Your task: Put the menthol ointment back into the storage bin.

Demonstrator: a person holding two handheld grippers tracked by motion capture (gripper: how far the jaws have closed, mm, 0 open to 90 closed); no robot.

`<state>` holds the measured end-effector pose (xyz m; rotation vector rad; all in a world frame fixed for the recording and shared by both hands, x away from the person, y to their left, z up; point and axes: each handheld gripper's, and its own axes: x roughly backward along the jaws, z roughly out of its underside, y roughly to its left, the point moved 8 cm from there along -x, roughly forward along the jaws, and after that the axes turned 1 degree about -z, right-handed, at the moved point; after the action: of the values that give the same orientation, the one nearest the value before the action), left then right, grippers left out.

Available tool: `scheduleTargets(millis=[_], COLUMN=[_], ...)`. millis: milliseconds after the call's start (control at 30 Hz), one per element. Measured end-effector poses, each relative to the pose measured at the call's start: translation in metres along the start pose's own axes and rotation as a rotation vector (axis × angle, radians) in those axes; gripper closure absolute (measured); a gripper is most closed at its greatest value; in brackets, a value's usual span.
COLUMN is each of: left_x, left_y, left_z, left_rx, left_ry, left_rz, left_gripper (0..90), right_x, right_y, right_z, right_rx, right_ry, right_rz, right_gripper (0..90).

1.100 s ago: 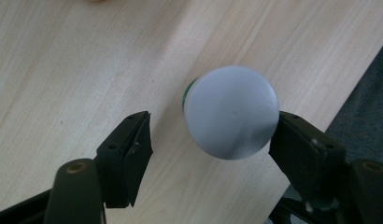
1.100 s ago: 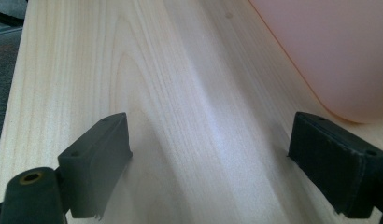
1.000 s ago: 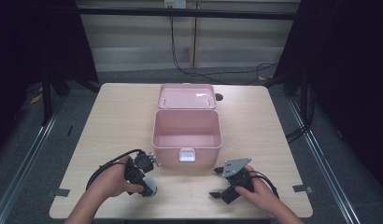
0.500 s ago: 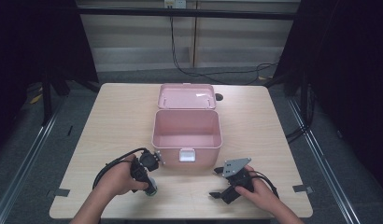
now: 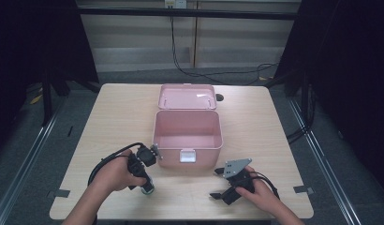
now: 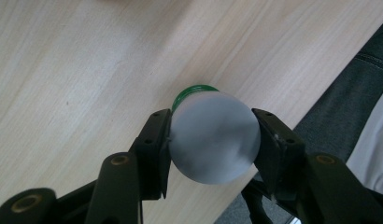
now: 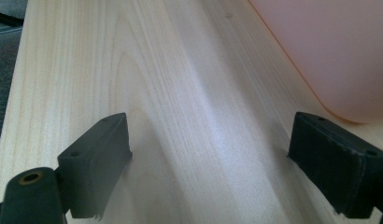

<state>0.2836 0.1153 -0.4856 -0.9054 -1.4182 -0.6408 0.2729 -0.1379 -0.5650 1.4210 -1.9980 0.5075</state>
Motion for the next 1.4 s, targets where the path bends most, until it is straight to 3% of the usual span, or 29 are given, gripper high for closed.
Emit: scheduleTargets(millis=[800, 1400], left_x=[0.073, 0.100], left_y=[0.008, 0.013], left_z=[-0.021, -0.040], left_rx=[0.067, 0.087], left_ry=[-0.021, -0.029], left_rz=[0.025, 0.017], left_gripper=[50.3, 50.3], right_x=[0.000, 0.000], right_y=[0.000, 0.000], right_z=[0.000, 0.000], right_rx=[0.000, -0.001], right_ry=[0.002, 0.002], right_rz=[-0.002, -0.002], right_gripper=[11.9, 11.9])
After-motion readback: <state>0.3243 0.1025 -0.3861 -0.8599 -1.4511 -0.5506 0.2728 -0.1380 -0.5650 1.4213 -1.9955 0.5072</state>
